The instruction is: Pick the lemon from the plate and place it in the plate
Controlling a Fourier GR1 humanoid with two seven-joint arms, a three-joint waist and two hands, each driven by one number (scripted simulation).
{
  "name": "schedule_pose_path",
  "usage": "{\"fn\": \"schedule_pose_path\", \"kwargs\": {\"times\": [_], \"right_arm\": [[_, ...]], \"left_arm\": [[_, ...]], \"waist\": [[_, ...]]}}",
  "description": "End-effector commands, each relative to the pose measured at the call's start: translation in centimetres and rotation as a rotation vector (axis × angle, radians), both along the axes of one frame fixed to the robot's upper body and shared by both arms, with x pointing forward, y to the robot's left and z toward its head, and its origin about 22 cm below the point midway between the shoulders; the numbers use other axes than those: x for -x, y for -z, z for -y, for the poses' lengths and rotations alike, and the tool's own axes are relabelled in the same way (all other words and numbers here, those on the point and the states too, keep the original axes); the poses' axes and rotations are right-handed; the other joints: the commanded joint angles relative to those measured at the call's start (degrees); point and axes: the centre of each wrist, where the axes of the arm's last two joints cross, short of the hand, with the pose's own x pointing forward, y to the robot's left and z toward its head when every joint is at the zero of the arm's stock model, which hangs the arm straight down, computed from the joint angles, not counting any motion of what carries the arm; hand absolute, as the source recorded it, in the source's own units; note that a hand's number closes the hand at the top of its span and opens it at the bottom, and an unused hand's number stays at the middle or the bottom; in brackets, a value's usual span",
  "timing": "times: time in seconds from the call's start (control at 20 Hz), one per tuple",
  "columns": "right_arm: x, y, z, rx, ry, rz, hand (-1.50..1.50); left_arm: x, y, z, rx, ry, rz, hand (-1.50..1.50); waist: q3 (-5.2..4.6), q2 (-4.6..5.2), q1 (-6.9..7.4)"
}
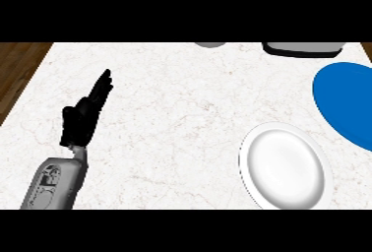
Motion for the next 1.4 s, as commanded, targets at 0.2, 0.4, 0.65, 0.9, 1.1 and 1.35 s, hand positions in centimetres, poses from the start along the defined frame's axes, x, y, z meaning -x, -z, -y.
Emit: {"fn": "schedule_pose_path", "kwargs": {"times": [0.2,0.4,0.65,0.9,1.1,1.35], "right_arm": [[-5.3,3.9,-5.6,0.178,-0.1,-0.07,1.5],[-5.8,5.4,-6.1,0.134,-0.041,-0.172,1.5],[-6.7,9.3,-9.1,0.051,-0.051,-0.286,-1.5],[-5.9,10.3,-8.8,-0.035,-0.084,-0.285,-1.5],[-8.0,7.9,-9.6,-0.29,-0.138,-0.216,-1.5],[-4.5,6.0,-4.5,-0.491,-0.03,-0.12,-1.5]], "left_arm": [[-0.2,-0.2,0.3,-0.018,-0.003,0.005,0.0],[0.2,-0.7,0.8,0.007,0.017,-0.009,0.0],[0.1,-0.8,-0.7,0.014,0.004,0.008,0.0],[0.6,-0.3,1.2,0.009,-0.001,0.017,0.0],[0.2,-0.2,1.1,0.001,-0.008,-0.002,0.0],[0.5,-0.9,-0.7,-0.016,-0.012,0.014,0.0]], "waist": [[-0.1,-0.1,-0.11],[-0.02,0.04,0.52],[-0.05,0.06,-0.05],[0.08,0.29,-0.04],[0.05,0.12,-0.47],[0.09,-0.07,-1.11]]}}
